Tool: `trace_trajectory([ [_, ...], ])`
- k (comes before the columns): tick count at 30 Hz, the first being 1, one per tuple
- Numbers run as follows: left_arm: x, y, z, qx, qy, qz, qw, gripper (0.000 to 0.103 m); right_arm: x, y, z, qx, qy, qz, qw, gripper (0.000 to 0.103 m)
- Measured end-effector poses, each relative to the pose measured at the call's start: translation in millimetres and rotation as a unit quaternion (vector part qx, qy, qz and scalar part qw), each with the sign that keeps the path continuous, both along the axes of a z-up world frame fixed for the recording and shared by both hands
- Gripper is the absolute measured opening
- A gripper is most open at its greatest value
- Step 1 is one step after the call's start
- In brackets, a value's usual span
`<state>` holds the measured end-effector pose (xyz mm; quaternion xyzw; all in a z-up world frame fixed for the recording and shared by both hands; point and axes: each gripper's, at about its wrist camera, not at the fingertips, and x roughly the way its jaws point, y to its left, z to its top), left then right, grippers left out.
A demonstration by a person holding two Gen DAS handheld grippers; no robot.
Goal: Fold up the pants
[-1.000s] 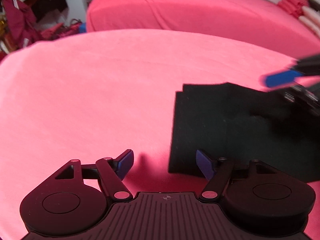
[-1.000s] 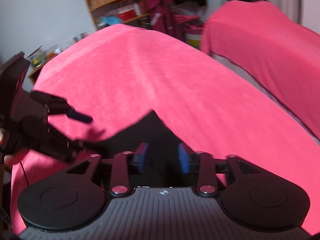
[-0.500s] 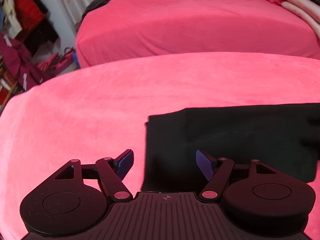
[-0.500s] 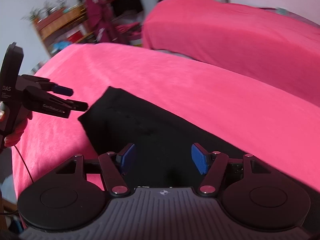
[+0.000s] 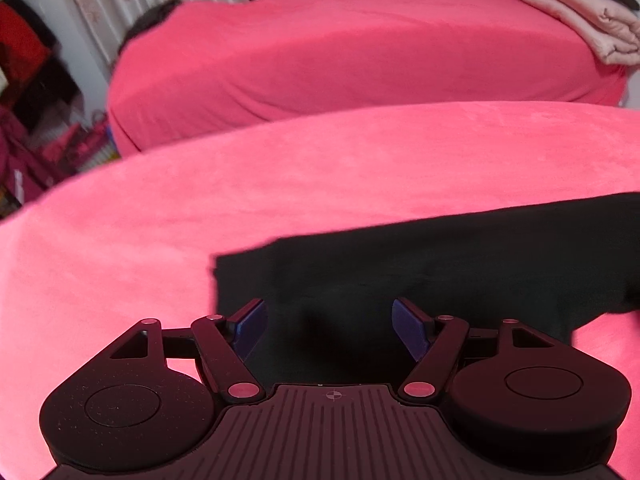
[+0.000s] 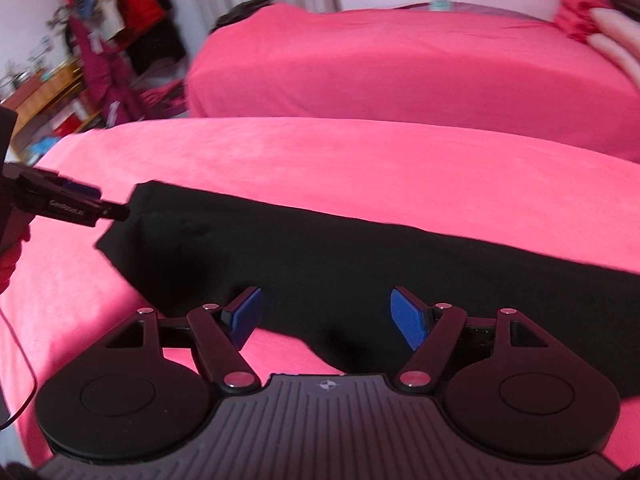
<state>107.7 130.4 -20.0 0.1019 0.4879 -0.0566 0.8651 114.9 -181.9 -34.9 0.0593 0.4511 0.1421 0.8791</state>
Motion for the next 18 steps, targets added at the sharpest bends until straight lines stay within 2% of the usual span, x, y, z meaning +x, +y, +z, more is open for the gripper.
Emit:
trace_trajectory([
  [5,7,-22,-41,-0.029,0.06,0.018,0.9976,0.103,-25,-28,-12,-0.018,-0.025,-0.082,0.996,0.076],
  [10,9,-31,-79,0.0,0.099,0.024,0.9949,0.103,-32,-57,-18,-0.062,-0.061,-0.132,0.987,0.076],
  [13,7,-34,-80,0.011,0.096,0.019,0.9951,0.103,-26,-74,-30,-0.082,-0.058,-0.138,0.985,0.074],
  [17,8,-41,-68,0.023,0.099,0.006,0.9948,0.103,-23,-106,-40,-0.077,-0.04,-0.142,0.986,0.056],
  [18,8,-44,-63,0.023,0.093,-0.001,0.9954,0.103,-22,-114,-40,-0.077,-0.042,-0.142,0.986,0.056],
])
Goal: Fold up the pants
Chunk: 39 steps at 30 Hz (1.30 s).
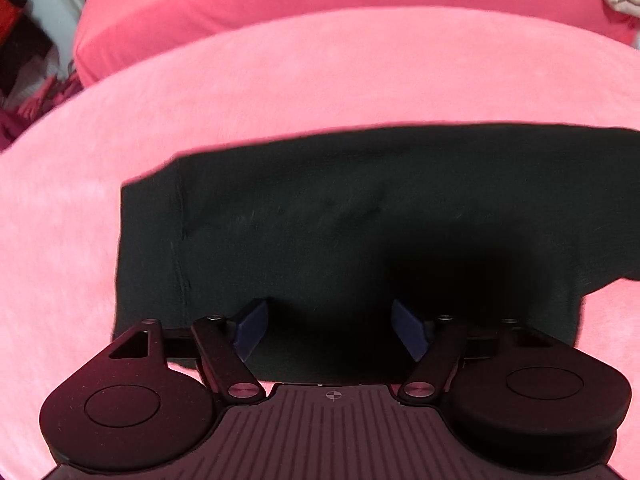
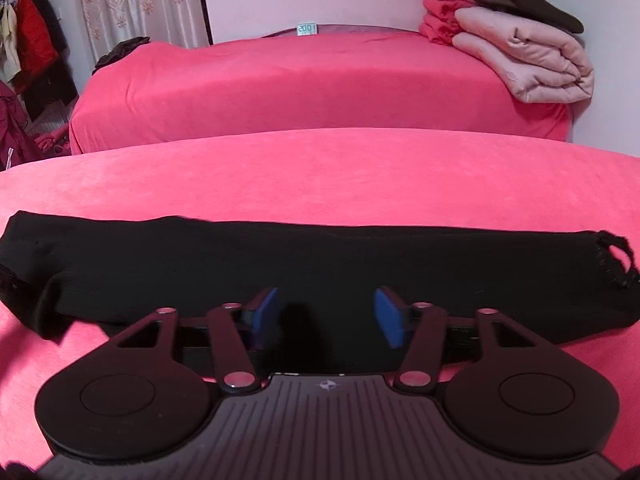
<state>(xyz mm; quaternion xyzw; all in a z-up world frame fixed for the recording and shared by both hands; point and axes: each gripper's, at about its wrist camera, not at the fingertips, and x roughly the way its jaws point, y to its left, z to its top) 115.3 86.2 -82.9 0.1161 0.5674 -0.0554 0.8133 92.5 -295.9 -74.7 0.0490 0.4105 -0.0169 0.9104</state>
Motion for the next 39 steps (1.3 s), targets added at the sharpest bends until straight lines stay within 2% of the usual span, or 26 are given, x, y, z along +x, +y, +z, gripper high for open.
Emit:
trace_trajectory([
  [4,4,-24,27,-0.04,-0.038,-0.05,0.9972,0.103,4,-33,9,0.017,-0.003,0.029,0.999,0.056],
  [7,11,-54,38,-0.071,-0.048,-0.09,0.9923,0.103,23,-42,13,0.043,0.015,0.089,0.995,0.056],
  [10,18,-90,34,-0.079,-0.048,-0.127,0.9875,0.103,50,-36,10,0.026,0.033,0.15,0.988,0.056],
  [15,30,-135,24,-0.094,-0.036,-0.181,0.9783,0.103,85,-33,0,0.013,0.062,0.22,0.973,0.056],
  [19,43,-163,24,-0.118,-0.037,-0.239,0.9631,0.103,99,-36,-11,0.018,0.09,0.251,0.964,0.056],
  [22,54,-185,21,-0.136,-0.022,-0.281,0.9497,0.103,102,-35,-15,0.023,0.104,0.274,0.956,0.047],
  [26,62,-215,15,-0.142,0.004,-0.334,0.9319,0.103,103,-38,-12,0.032,0.101,0.281,0.954,0.016],
  [30,69,-237,12,-0.136,0.02,-0.359,0.9232,0.103,100,-38,-9,0.033,0.092,0.287,0.953,0.009],
  [35,76,-237,9,-0.151,0.037,-0.358,0.9209,0.103,98,-35,-7,0.02,0.068,0.28,0.957,0.007],
  [39,77,-233,13,-0.139,0.015,-0.346,0.9279,0.103,98,-46,3,0.026,0.029,0.254,0.966,0.006],
])
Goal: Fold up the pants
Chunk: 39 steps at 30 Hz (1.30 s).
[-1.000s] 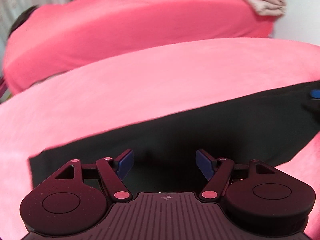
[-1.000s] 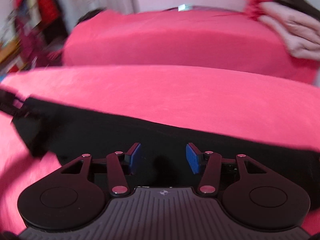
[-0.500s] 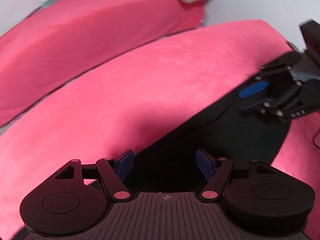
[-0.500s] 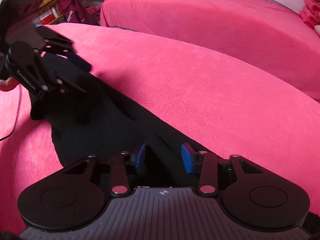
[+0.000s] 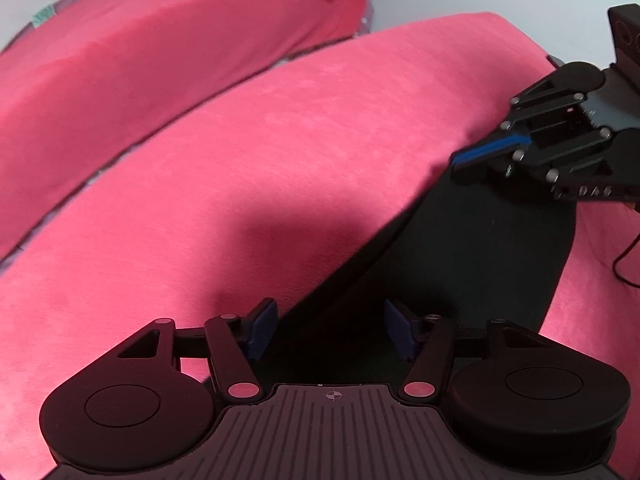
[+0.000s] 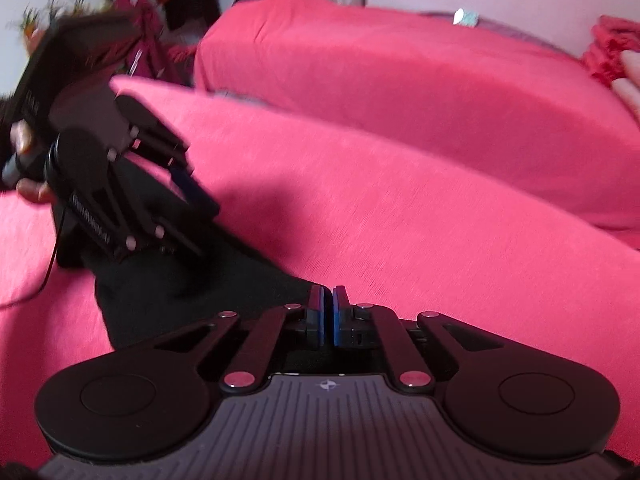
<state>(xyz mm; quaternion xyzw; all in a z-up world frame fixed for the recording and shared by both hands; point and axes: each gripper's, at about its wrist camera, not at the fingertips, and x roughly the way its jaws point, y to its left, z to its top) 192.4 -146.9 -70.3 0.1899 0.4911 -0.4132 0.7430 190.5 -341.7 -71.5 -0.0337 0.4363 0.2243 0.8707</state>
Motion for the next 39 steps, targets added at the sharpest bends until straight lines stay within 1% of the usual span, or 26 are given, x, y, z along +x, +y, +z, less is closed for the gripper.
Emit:
trace_trajectory([
  [1,0,5,0,0.003,-0.004,0.007,1.0,0.103,1,-3,-3,0.007,0.002,-0.01,1.0,0.006],
  [2,1,5,-2,0.01,-0.005,0.015,0.9998,0.103,2,-3,-10,0.003,0.01,-0.016,1.0,0.007],
  [4,4,5,-8,0.023,-0.004,0.031,0.9992,0.103,0,6,-25,-0.026,0.018,-0.014,0.999,0.008],
  [5,4,7,-9,0.023,-0.002,0.038,0.999,0.103,-1,9,-27,-0.034,0.013,-0.019,0.999,0.015],
  [6,5,7,-10,0.021,0.0,0.043,0.9989,0.103,-2,10,-24,-0.035,0.006,-0.03,0.999,0.034],
  [8,4,8,-10,0.021,-0.003,0.049,0.9986,0.103,-7,3,-15,-0.027,-0.011,-0.074,0.997,0.056],
  [10,2,9,-12,0.024,-0.01,0.052,0.9983,0.103,-20,-9,-4,-0.01,-0.03,-0.116,0.993,0.056],
  [12,0,7,-13,0.023,-0.009,0.056,0.9981,0.103,-36,-22,-1,0.002,-0.031,-0.139,0.99,0.056],
  [14,3,10,-14,0.022,-0.004,0.064,0.9977,0.103,-50,-37,-8,-0.013,-0.021,-0.16,0.987,0.056],
  [16,6,14,-15,0.02,0.002,0.072,0.9972,0.103,-63,-61,-18,-0.032,0.001,-0.203,0.979,0.052],
  [17,6,15,-16,0.019,0.005,0.076,0.9969,0.103,-71,-76,-18,-0.032,0.003,-0.231,0.972,0.049],
  [18,7,16,-16,0.018,0.007,0.079,0.9967,0.103,-80,-92,-13,-0.022,-0.001,-0.269,0.963,0.051],
  [19,7,16,-16,0.017,0.008,0.081,0.9965,0.103,-91,-108,-5,-0.002,-0.008,-0.311,0.95,0.053],
  [20,7,16,-17,0.018,0.007,0.081,0.9965,0.103,-104,-122,1,0.023,-0.019,-0.347,0.937,0.059],
  [21,8,16,-19,0.019,0.006,0.081,0.9965,0.103,-118,-136,7,0.05,-0.031,-0.384,0.921,0.063],
  [23,9,16,-19,0.022,0.005,0.082,0.9964,0.103,-145,-155,10,0.088,-0.041,-0.446,0.89,0.063],
  [24,7,12,-19,0.023,0.005,0.082,0.9963,0.103,-156,-164,6,0.105,-0.037,-0.472,0.875,0.064],
  [26,7,11,-18,0.027,0.004,0.083,0.9962,0.103,-170,-178,-7,0.133,-0.018,-0.507,0.851,0.063],
  [27,7,10,-18,0.029,0.004,0.083,0.9961,0.103,-174,-184,-14,0.14,-0.006,-0.519,0.843,0.063],
  [28,6,10,-18,0.03,0.004,0.084,0.996,0.103,-176,-190,-20,0.151,0.002,-0.524,0.838,0.063],
  [32,5,9,-16,0.035,0.004,0.089,0.9954,0.103,-174,-199,-29,0.182,-0.004,-0.528,0.829,0.064],
  [34,5,7,-16,0.039,0.004,0.091,0.995,0.103,-162,-201,-30,0.191,-0.005,-0.526,0.829,0.064],
  [36,5,6,-16,0.041,0.004,0.093,0.9948,0.103,-157,-197,-32,0.193,-0.002,-0.517,0.834,0.066],
  [39,5,8,-16,0.042,0.003,0.097,0.9944,0.103,-150,-188,-31,0.171,-0.004,-0.508,0.844,0.066],
])
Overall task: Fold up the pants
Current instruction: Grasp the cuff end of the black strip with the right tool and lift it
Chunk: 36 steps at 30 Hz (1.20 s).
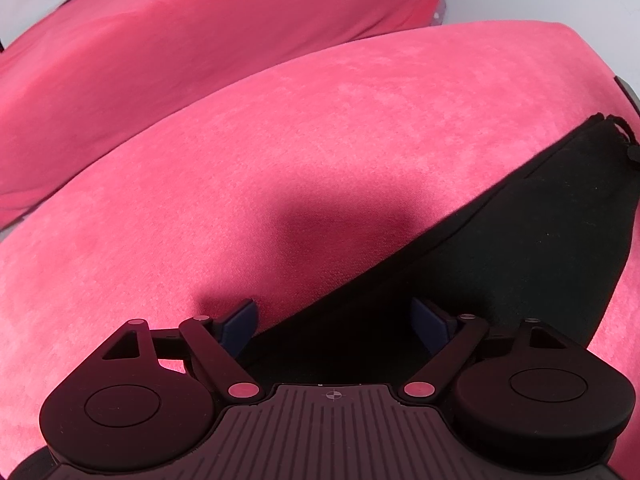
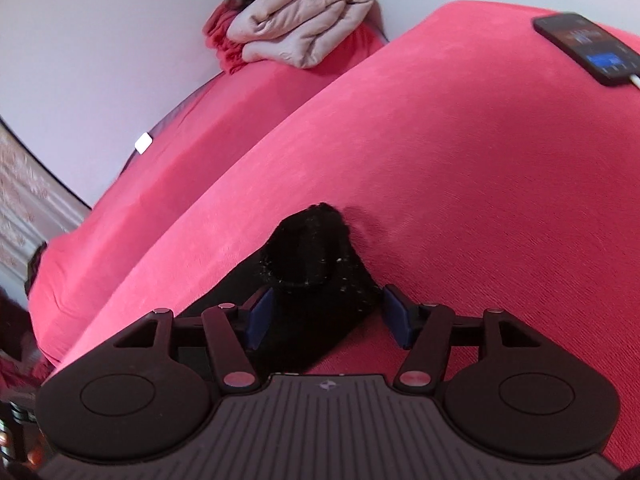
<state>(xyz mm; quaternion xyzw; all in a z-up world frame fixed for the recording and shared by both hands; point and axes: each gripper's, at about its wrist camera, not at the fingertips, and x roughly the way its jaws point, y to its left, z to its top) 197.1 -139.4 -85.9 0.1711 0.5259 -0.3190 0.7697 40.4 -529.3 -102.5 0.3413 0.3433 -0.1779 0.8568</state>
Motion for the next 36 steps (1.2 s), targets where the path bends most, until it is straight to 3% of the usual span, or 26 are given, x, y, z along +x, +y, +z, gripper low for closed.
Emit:
trace_trajectory([
  [1,0,0,0,-0.001,0.0,0.003,1.0,0.103,0,2,1,-0.007,0.003,0.004,1.0,0.065],
  [2,-1,1,-1,-0.002,0.0,0.006,1.0,0.103,2,3,2,-0.014,0.006,0.006,1.0,0.057],
  [3,-1,1,-1,-0.003,0.001,0.009,1.0,0.103,2,4,3,-0.024,0.012,0.003,1.0,0.028],
  [4,-1,2,-2,-0.003,0.001,0.013,0.9999,0.103,1,5,5,-0.03,0.016,0.003,0.999,0.013],
  [6,-2,2,-1,-0.003,0.0,0.016,0.9999,0.103,1,3,6,0.012,0.005,0.009,1.0,0.014],
  [8,-4,0,1,0.002,-0.004,0.012,0.9999,0.103,3,8,18,-0.015,0.011,0.008,1.0,0.014],
  [12,-13,-8,5,0.007,-0.016,-0.008,0.9998,0.103,-1,-9,48,-0.023,-0.041,-0.02,0.999,0.012],
  [14,-20,-13,4,0.009,-0.022,-0.019,0.9995,0.103,3,-14,49,-0.064,-0.014,-0.022,0.998,0.012],
  [17,-26,-16,2,0.014,-0.033,-0.016,0.9992,0.103,5,-21,25,-0.032,0.042,-0.022,0.998,0.012],
  [19,-26,-12,3,0.01,-0.027,-0.006,0.9996,0.103,-1,-12,23,-0.038,0.033,-0.012,0.999,0.018],
  [20,-25,-10,4,0.009,-0.023,-0.002,0.9997,0.103,-6,-11,24,-0.026,0.018,-0.019,0.999,0.029],
  [21,-25,-7,5,0.009,-0.021,0.0,0.9997,0.103,-13,-12,24,-0.014,0.002,-0.033,0.999,0.053],
  [23,-28,-3,9,0.014,-0.029,0.002,0.9995,0.103,-25,-17,28,-0.007,-0.021,-0.066,0.998,0.066],
  [30,-35,14,4,0.033,-0.031,0.011,0.9989,0.103,-44,-13,29,-0.023,-0.012,-0.068,0.997,0.063],
  [36,-37,32,3,0.021,-0.025,0.042,0.9986,0.103,-48,14,14,0.043,-0.026,-0.023,0.998,0.062],
])
